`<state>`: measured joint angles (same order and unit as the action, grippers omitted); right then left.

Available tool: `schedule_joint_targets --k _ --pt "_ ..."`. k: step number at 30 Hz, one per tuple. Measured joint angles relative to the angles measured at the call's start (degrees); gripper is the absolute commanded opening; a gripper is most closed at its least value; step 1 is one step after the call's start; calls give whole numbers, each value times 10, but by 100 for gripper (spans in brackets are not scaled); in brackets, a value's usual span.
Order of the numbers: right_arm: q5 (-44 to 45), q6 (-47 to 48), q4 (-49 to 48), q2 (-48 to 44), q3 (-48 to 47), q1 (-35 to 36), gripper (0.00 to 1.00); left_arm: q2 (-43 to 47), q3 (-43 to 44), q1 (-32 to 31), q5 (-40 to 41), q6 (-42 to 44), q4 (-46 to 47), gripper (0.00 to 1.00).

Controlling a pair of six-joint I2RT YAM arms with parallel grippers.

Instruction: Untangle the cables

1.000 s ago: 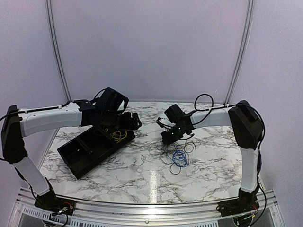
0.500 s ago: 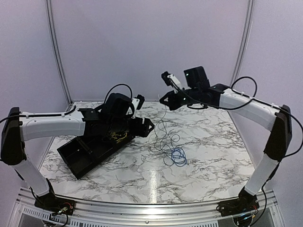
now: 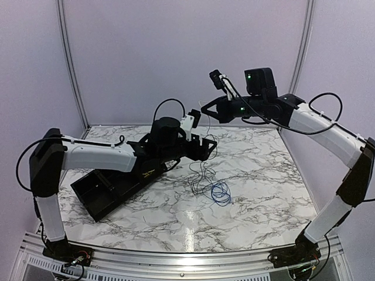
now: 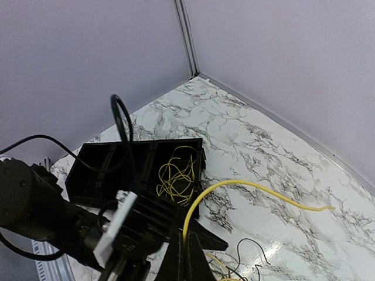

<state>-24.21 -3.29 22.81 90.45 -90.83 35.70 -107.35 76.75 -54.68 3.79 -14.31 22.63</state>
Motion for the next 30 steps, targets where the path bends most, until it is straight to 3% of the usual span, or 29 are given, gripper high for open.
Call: schedule_joint_targets --k 5,12,16,21,22,26,30 --pt "-16 -2 28 -1 -38 0 0 -87 56 -4 -47 -11 58 52" --pt "-29 7 84 -5 -174 0 0 -180 89 -4 -100 -60 124 19" --pt "-16 24 105 -5 -290 0 0 -228 88 -1 -116 -101 153 7" --pt "21 57 107 -2 -433 0 0 -262 67 2 -121 -139 181 7" --pt "28 62 102 -2 -447 0 0 -264 59 3 -123 -144 182 11" --pt "59 81 68 -3 -470 0 0 -265 25 5 -132 -162 190 44" --pt "81 92 37 -3 -431 -7 0 -258 3 5 -140 -166 193 57"
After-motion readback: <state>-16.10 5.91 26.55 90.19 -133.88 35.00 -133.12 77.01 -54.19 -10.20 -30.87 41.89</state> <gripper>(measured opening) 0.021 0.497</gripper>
